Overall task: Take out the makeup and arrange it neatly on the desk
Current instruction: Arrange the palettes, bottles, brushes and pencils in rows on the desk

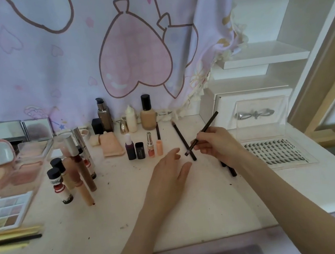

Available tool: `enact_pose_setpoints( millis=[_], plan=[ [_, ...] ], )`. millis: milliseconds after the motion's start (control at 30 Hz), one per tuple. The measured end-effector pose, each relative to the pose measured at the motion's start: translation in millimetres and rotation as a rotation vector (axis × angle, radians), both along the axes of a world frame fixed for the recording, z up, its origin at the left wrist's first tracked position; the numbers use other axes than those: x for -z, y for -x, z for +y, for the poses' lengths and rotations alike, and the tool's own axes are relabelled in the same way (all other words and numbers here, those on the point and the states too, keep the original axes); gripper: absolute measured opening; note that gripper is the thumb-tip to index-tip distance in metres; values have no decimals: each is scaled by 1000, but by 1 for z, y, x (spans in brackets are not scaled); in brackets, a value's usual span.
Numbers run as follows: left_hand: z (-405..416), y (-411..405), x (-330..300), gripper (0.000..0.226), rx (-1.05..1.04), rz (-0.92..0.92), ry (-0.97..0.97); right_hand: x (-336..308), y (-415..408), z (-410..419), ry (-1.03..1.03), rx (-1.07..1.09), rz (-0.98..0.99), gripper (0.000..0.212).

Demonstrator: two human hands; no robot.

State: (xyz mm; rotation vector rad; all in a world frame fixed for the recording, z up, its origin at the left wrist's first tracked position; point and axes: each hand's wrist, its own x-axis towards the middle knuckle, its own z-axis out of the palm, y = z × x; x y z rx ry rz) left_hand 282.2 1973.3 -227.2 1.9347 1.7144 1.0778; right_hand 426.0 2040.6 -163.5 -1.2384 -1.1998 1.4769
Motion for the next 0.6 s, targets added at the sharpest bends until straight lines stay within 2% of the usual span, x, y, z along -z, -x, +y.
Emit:
enact_pose_setpoints(
  millis=[67,100,200,333,467,600],
  plan=[
    [1,2,0,44,-26,-179,27,2,-2,-14,-2,-31,32,6],
    [2,2,0,38,-34,-212,14,4,-2,-19,-5,-50,49,8],
    [-1,3,0,17,-42,-171,-32,10,2,-31,-27,-88,62,7],
    [-4,3,-2,6,-47,-116,-38,16,9,-34,-87,39,105,24],
    [-5,2,-5,14,-15,-25,-33,16,10,-37,-138,109,135,23],
    [-5,1,-7,19,-6,-37,-37,19,17,-36,-148,135,132,25]
  ],
)
